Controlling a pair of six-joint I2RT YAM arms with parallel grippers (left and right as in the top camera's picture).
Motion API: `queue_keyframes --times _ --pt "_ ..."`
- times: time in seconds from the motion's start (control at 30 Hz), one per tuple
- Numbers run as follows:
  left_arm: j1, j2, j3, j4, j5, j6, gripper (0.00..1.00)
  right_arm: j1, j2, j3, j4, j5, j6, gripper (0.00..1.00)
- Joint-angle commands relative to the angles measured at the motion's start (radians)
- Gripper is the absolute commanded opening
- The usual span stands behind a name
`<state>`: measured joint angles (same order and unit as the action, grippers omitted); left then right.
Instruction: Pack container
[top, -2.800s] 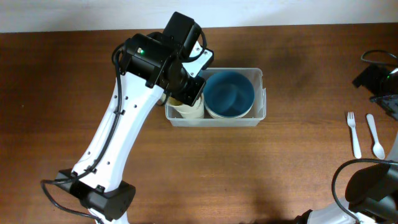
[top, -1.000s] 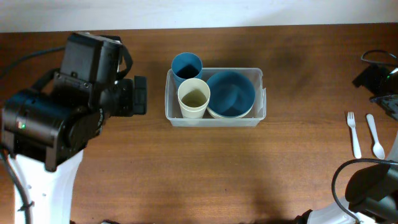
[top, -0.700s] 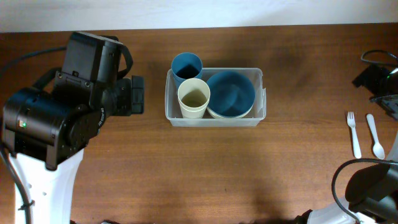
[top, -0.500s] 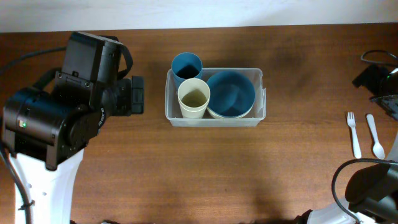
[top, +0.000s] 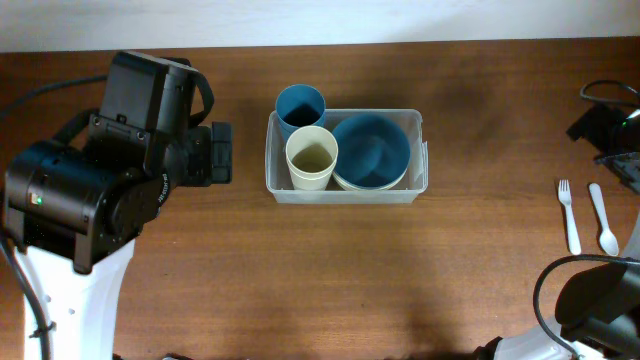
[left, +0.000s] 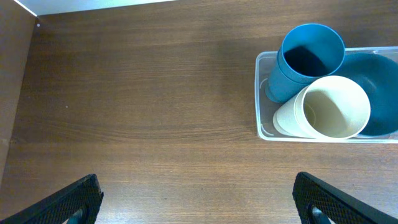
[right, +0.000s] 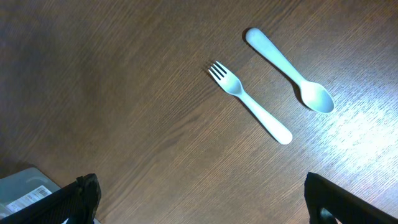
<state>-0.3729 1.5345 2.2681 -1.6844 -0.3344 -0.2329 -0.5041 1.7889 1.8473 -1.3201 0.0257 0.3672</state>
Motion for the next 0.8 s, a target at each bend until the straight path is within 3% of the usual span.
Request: queue_keyframes --times 0.0,0.43,0.77 --pt "0.003 -0.002 0.003 -0.003 -0.022 -0.017 1.00 0.000 0.003 -0.005 0.000 0.001 0.011 0.99" --pt "0.003 -0.049 -0.015 -0.003 0.058 -0.009 1.00 0.000 0.003 -0.005 0.014 0.001 0.011 0.99" --pt "0.003 -0.218 -0.203 -0.003 0.024 -0.070 1.00 0.000 0.003 -0.005 -0.027 -0.014 0.011 0.99"
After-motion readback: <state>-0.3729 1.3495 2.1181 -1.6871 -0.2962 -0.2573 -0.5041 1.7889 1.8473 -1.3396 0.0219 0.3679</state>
